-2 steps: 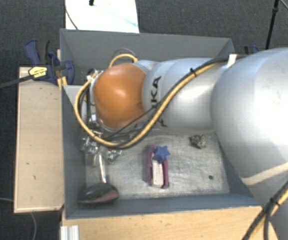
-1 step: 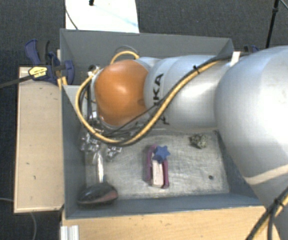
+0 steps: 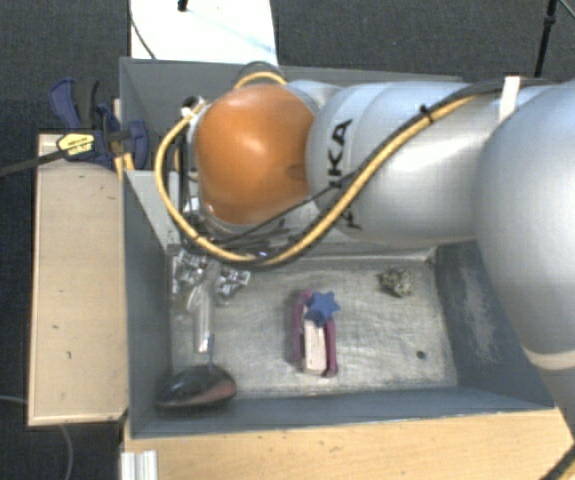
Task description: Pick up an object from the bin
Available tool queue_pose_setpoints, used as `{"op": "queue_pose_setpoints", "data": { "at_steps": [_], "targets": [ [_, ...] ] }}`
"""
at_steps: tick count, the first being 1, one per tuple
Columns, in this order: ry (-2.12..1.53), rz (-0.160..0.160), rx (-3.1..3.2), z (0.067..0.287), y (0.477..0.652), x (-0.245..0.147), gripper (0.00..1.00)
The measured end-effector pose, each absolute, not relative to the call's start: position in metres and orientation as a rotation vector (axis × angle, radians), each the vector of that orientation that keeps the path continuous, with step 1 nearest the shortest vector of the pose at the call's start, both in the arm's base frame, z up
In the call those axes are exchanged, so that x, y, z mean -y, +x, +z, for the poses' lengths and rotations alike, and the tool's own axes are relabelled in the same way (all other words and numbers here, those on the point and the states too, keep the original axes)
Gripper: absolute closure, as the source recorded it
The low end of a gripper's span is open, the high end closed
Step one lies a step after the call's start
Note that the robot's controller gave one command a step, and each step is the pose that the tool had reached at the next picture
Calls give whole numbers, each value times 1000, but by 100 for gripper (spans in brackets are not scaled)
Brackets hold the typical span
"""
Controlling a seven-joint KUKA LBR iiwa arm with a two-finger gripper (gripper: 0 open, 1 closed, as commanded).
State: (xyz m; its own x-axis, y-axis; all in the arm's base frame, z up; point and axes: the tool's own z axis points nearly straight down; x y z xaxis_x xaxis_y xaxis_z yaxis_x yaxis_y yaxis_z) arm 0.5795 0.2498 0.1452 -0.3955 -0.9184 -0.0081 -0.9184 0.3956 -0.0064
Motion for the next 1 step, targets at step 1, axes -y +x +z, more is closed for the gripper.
{"op": "queue_pose_setpoints", "data": {
  "at_steps": [1],
  "targets": [
    [-1708, 0, -2627, 179, 581, -251, 100]
  ]
}}
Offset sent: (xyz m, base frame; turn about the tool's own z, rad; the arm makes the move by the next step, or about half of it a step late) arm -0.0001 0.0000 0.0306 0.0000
